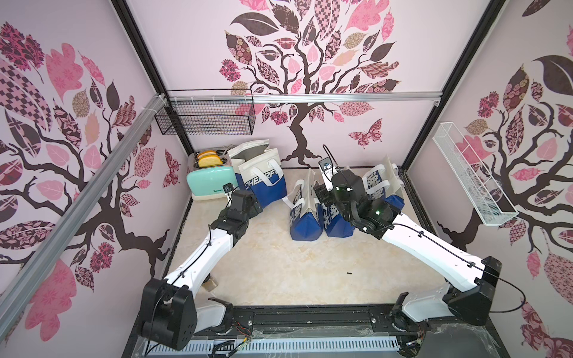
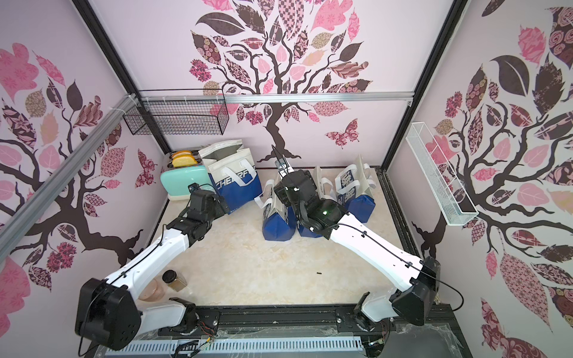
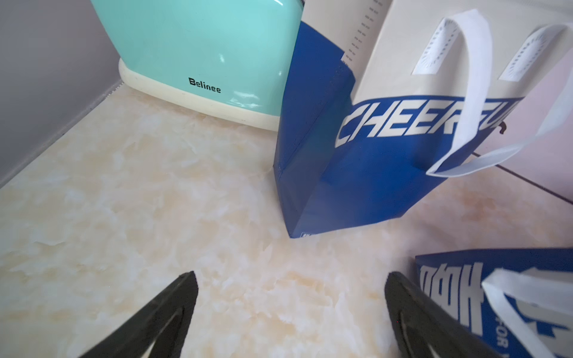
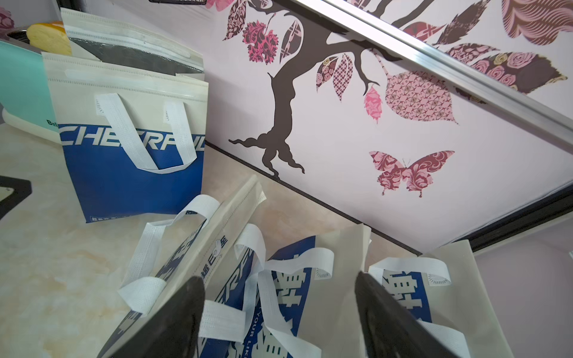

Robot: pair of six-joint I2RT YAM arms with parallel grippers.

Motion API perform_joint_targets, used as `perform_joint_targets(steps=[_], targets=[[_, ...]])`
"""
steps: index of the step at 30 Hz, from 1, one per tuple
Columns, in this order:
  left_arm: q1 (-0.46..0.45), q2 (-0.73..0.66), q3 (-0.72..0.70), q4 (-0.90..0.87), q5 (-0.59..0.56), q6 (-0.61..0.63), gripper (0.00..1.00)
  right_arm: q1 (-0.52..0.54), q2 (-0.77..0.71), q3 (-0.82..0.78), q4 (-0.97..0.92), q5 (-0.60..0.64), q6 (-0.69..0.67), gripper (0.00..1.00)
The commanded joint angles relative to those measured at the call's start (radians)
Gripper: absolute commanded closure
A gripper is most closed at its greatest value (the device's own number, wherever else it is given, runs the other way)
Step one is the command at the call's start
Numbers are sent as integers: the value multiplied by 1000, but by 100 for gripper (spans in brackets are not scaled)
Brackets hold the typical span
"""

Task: Open the takeout bag
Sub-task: Move the takeout bag to the center of the board, then open the takeout bag at the center of the board.

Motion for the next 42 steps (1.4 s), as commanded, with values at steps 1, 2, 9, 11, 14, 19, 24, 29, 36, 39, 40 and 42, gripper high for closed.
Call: perform_joint_targets(steps=[1,2,9,11,14,19,24,29,36,39,40,42], targets=[[-18,-92,-96,-2,15,57,2,-3,-27,0,10,-1,11,21],[-19,-126,-121,3,29,54,2,-3,-27,0,17,6,4,21],[-26,-309,-225,59,394,78,6,-6,-41,15,40,51,-44,21],[-51,-360,-255,90,528,69,10,-13,-49,28,41,69,-56,21],[-145,-451,-329,193,611,37,12,-28,-65,38,56,105,-83,20],[-427,-541,-431,332,387,-6,5,-75,-106,30,76,108,-42,20],[-641,-353,-381,461,205,-4,2,-76,-158,-17,66,102,-24,21],[-744,-75,-317,729,14,-22,5,-76,-219,-61,43,99,-23,22],[-778,165,-215,910,-263,-65,11,-76,-282,-90,14,102,-35,22],[-793,242,-189,961,-370,-98,12,-76,-305,-97,2,102,-41,22],[-796,269,-174,973,-392,-99,12,-75,-312,-98,-2,102,-43,22],[-796,324,-148,1012,-410,-78,13,-76,-323,-98,-10,101,-43,22]])
